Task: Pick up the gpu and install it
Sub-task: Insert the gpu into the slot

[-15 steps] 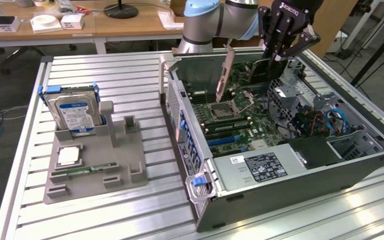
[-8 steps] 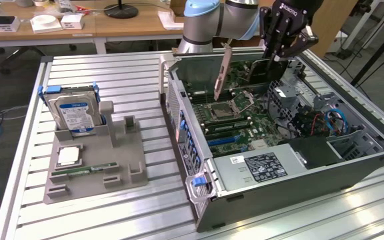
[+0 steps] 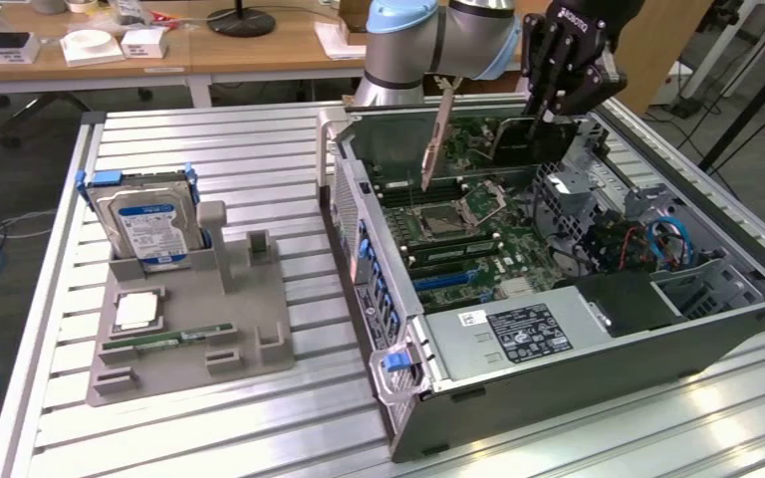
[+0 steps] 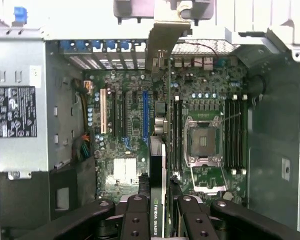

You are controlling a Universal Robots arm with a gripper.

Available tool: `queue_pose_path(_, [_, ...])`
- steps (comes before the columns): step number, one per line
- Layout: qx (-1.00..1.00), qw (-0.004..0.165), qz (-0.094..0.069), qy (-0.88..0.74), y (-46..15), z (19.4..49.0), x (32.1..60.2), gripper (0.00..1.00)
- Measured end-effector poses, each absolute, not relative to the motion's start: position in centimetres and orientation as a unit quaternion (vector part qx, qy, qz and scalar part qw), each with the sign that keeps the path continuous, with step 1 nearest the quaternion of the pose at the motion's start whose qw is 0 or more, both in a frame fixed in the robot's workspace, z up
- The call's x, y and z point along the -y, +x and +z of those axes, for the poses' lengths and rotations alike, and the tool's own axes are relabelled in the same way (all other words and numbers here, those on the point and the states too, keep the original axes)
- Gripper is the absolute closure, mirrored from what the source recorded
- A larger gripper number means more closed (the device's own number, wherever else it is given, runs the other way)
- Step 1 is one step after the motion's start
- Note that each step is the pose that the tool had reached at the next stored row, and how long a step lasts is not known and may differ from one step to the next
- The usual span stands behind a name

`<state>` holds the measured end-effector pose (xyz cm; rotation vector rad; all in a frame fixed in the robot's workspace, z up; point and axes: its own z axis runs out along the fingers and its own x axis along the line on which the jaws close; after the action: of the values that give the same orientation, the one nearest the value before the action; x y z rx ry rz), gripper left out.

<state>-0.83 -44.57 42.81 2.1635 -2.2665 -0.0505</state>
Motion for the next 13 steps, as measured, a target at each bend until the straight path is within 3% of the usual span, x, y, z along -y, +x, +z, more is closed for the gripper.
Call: queue_pose_path(13, [0.725, 0.004, -0.016, 0.688, -0.64, 42.75, 44.57, 0.74])
